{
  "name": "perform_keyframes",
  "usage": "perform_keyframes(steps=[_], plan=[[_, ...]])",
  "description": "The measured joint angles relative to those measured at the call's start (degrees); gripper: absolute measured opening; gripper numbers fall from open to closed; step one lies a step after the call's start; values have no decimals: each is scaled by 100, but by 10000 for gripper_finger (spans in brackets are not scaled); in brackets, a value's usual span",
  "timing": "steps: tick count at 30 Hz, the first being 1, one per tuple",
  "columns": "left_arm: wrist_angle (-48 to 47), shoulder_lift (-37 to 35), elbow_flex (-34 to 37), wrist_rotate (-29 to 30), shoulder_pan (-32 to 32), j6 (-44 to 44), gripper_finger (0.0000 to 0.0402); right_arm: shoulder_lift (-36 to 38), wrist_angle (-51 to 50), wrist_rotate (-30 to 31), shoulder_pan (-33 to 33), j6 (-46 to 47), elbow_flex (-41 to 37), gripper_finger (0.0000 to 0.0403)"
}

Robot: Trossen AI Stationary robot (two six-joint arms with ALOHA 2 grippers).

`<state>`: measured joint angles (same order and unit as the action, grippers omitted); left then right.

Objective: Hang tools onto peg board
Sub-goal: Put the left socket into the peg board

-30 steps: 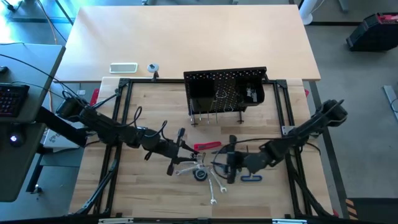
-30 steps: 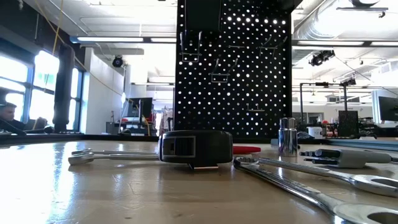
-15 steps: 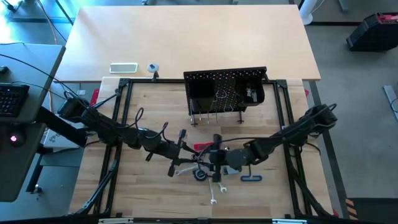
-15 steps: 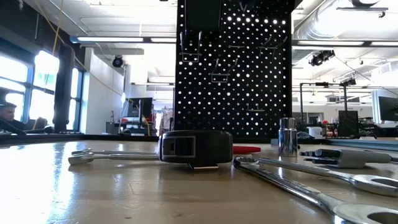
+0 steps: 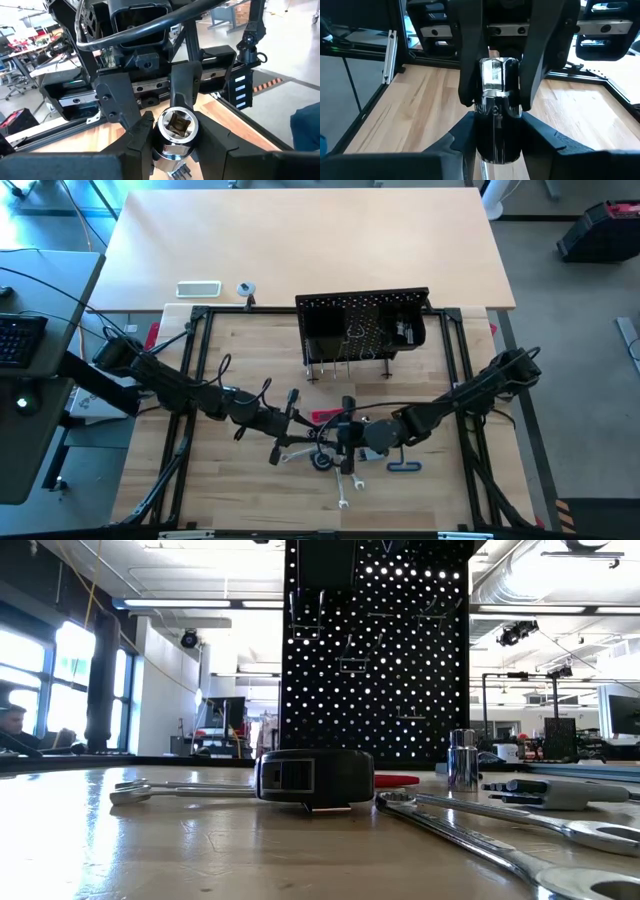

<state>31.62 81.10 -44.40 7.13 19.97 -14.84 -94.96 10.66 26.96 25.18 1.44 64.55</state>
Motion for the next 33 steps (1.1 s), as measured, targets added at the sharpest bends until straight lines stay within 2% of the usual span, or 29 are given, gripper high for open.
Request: perform_keyframes(steps=[5, 10, 14, 22, 27, 33], plan=[[11, 0, 0, 100, 0, 91, 109, 32, -76, 201, 93, 34, 0, 111], [177, 0, 0, 601, 66, 53, 202, 353, -484, 622, 269, 163, -2, 111], [390, -39, 0, 834, 141, -186, 246, 690, -954, 1029, 492, 182, -2, 111], [617, -57, 0, 1015, 219, -369, 260, 1554, -2036, 1868, 962, 413, 56, 111], [555, -57, 0, 1015, 219, -262, 261, 1866, -3398, 2425, 1165, 338, 884, 111], [377, -57, 0, 1013, 219, -44, 262, 1826, -5424, 2793, 1128, 386, 2554, 111]])
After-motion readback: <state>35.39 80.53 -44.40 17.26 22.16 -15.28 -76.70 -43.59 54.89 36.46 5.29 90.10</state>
